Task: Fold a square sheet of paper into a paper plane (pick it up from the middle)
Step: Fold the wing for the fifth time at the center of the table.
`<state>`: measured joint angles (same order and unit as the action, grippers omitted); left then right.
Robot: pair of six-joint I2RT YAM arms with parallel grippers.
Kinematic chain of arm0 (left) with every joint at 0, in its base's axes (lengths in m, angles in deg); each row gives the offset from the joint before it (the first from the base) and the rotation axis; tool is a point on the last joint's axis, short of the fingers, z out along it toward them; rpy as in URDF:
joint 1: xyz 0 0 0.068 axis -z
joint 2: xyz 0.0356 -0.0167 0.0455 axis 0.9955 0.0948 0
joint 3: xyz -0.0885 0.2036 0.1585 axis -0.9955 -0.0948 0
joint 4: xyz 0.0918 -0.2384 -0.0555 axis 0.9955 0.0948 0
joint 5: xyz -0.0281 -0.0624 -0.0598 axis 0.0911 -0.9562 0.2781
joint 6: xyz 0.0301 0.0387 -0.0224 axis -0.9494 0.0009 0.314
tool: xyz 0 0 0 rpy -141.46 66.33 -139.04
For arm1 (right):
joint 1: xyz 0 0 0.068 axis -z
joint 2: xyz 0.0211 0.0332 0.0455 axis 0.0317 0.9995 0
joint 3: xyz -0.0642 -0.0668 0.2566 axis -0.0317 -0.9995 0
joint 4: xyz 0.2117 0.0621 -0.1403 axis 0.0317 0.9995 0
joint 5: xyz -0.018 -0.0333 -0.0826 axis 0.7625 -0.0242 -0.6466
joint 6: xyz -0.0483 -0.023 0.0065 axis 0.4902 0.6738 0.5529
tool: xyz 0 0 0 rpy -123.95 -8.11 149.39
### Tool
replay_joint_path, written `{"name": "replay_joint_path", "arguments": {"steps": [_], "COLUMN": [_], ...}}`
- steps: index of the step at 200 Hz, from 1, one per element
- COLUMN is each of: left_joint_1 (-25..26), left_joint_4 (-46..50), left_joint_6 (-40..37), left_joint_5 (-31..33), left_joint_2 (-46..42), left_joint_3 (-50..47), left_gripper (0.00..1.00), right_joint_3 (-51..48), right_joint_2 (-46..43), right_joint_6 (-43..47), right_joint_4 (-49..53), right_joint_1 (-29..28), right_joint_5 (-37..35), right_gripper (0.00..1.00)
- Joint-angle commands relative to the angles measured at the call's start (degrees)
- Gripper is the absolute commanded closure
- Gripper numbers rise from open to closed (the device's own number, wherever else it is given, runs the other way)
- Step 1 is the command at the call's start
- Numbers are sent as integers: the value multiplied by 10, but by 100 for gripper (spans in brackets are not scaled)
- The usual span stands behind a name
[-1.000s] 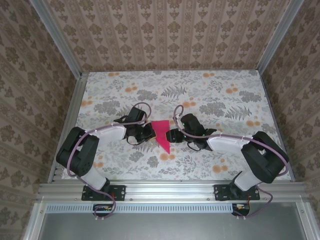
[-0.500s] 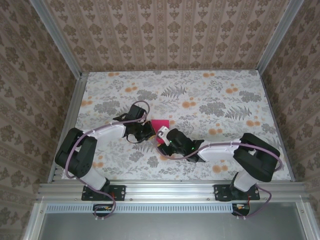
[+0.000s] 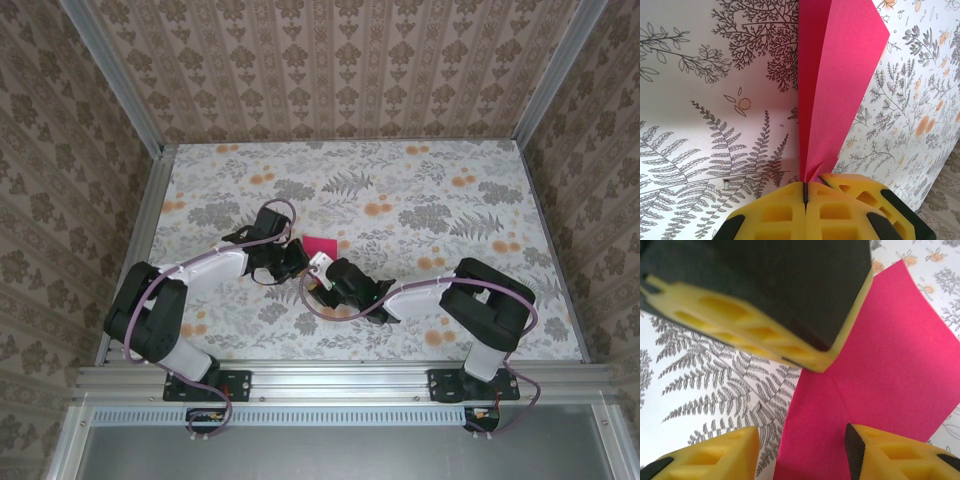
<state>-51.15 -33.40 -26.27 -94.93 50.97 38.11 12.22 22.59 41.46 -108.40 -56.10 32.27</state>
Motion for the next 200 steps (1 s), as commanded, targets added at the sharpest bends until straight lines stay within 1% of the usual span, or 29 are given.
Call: {"name": "replay_joint_path", "arguments": {"steps": [1, 19, 52, 63, 88, 123, 137, 171, 187, 200], "left_joint_1": [0, -2, -8, -13, -22, -32, -37, -49, -56, -63], "left_joint_4": [13, 13, 15, 15, 15, 17, 23, 46, 43, 38], "left_joint_6": [11, 11, 9, 8, 3, -6, -15, -47, -55, -62], "left_joint_5": [-4, -4, -7, -7, -10, -10, -7, 15, 22, 25], "left_joint_2": [-13, -13, -20, -24, -29, -35, -41, -71, -88, -101], "left_joint_3": [6, 3, 1, -2, -6, -13, -14, -15, -26, -37], "left_gripper": [100, 100, 99, 97, 88, 70, 66, 54, 47, 44], "right_joint_3": [6, 5, 1, -3, -12, -12, -10, -13, -15, -19], "right_joint_2": [14, 18, 11, 6, -4, -8, -5, -1, -1, -2], "right_joint_6": [17, 26, 31, 31, 32, 26, 17, -37, -71, -103], "right_joint_4": [-28, -33, -28, -26, -26, -26, -26, -36, -40, -48], "right_joint_1": [-1, -1, -1, -1, -1, 1, 4, 21, 31, 43], "right_joint_5": [-28, -32, -22, -19, -11, 11, 24, 80, 106, 133], "right_gripper": [51, 56, 73, 76, 81, 87, 89, 91, 92, 92]}}
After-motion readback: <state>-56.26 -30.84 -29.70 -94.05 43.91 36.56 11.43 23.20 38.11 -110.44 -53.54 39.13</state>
